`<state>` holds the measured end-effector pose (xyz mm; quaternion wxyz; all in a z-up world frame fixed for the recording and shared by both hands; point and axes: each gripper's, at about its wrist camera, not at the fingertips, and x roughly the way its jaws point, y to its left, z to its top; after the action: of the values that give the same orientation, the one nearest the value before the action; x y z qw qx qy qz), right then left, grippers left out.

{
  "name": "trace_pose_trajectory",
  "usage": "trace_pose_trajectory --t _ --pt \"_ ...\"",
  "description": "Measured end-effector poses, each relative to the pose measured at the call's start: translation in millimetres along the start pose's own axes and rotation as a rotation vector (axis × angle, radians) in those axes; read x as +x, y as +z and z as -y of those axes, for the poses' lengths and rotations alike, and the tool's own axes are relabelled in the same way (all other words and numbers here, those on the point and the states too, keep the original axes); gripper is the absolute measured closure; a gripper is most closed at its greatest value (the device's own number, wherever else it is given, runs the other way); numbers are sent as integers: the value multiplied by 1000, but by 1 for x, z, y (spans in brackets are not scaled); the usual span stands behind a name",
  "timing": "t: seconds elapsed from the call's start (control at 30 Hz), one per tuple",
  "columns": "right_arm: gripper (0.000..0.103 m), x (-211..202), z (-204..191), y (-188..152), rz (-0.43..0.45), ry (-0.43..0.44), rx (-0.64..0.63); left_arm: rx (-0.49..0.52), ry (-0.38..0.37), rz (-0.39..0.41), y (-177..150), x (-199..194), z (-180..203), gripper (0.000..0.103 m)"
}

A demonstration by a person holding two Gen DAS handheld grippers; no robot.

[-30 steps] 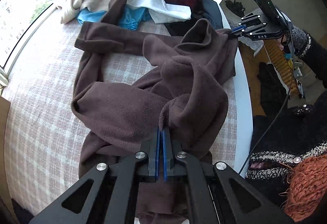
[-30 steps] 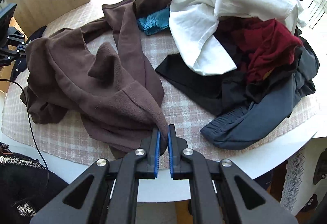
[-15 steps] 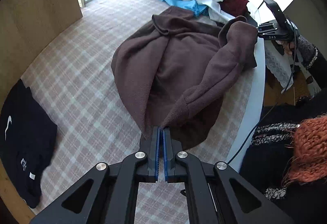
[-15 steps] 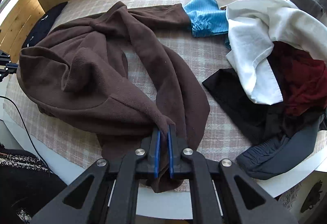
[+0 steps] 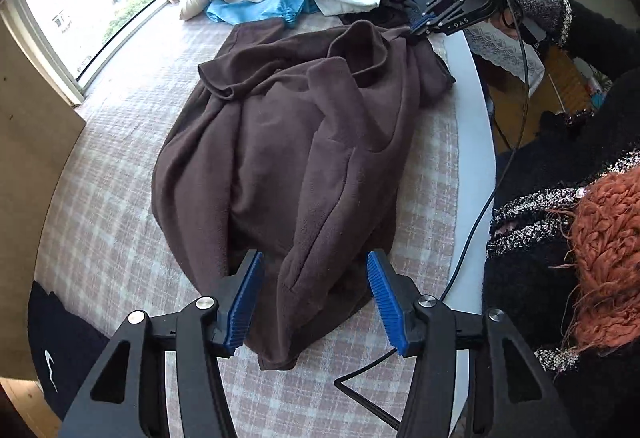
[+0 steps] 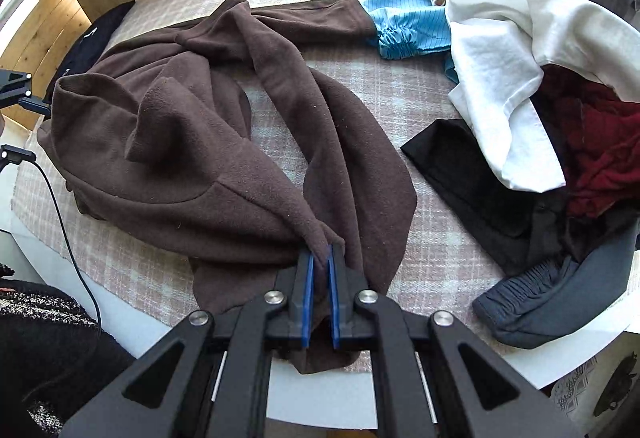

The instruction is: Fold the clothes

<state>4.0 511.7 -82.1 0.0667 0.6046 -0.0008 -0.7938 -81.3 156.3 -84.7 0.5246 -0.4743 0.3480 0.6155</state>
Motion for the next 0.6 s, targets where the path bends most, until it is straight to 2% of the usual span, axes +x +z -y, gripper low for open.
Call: trace_pose_trajectory --t 0.03,0.07,0.1,0.13,0.17,0.23,0.3,0.4,0.47,0.5,0.53,0.57,0.6 --pt "96 -2 3 -2 7 4 -4 1 -20 -21 4 10 -3 52" --pt "94 -3 5 -3 15 7 -7 0 -41 -38 8 18 -6 58" --pt "88 -5 8 -5 22 11 -11 -26 -59 -44 12 24 -12 67" --pt "78 -7 8 -7 33 6 -24 -64 -76 -44 15 29 -19 89" --pt "75 -11 7 -8 45 -4 -42 -102 -92 -38 17 29 -27 95" --pt "65 -19 4 -11 67 -20 -76 -178 -121 -21 16 25 -44 95" --pt "58 -19 2 -8 72 -8 -100 -193 -120 -10 15 19 -50 95" --pt "57 -5 2 0 55 31 -119 -200 -114 -1 13 14 -53 95" --pt "57 7 4 4 31 74 -117 -210 -109 -5 12 17 -54 95" --pt "64 13 4 5 14 95 -111 -221 -99 -1 11 16 -54 95" --pt "92 18 4 6 -3 116 -104 -234 -87 7 11 16 -54 95" --pt "97 18 3 8 -9 117 -103 -247 -76 15 11 15 -55 96" --pt "96 14 1 10 -7 105 -105 -260 -64 22 10 14 -55 96"
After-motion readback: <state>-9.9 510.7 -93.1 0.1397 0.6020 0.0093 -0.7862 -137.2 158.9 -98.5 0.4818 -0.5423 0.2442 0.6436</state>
